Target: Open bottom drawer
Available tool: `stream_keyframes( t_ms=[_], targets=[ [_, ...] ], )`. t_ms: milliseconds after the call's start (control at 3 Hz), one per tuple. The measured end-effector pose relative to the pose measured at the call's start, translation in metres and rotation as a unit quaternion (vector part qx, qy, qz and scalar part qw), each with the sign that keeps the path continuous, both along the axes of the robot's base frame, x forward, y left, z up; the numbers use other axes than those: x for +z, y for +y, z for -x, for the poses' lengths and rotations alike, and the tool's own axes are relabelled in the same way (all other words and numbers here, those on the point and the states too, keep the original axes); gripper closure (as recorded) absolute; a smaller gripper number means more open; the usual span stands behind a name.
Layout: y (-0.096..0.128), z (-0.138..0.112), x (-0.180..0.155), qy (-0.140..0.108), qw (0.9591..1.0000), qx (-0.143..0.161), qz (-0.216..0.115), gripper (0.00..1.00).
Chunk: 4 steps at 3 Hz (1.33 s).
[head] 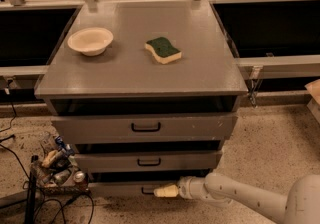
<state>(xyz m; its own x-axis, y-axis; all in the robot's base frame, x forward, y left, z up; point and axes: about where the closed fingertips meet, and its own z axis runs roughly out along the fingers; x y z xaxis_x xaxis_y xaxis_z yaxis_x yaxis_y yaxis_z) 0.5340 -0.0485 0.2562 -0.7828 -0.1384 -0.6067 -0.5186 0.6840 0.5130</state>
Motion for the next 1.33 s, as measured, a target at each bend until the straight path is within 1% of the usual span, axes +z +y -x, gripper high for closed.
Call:
stream_keyframes(
  t_ms=[333,667,1000,1333],
  targets=[
    [0.000,0.000,0.000,-0.002,1.0000,-0.004,0.002,0.00],
    [0.005,-0.019,-0.005,0.003,0.9997,-0.022,-0.010,0.00],
    [0.005,-0.019,-0.005,0.003,0.9997,-0.022,-0.010,0.00],
    [0.019,-0.020,-0.027,0.019,0.9998,-0.008,0.005,0.00]
  ],
)
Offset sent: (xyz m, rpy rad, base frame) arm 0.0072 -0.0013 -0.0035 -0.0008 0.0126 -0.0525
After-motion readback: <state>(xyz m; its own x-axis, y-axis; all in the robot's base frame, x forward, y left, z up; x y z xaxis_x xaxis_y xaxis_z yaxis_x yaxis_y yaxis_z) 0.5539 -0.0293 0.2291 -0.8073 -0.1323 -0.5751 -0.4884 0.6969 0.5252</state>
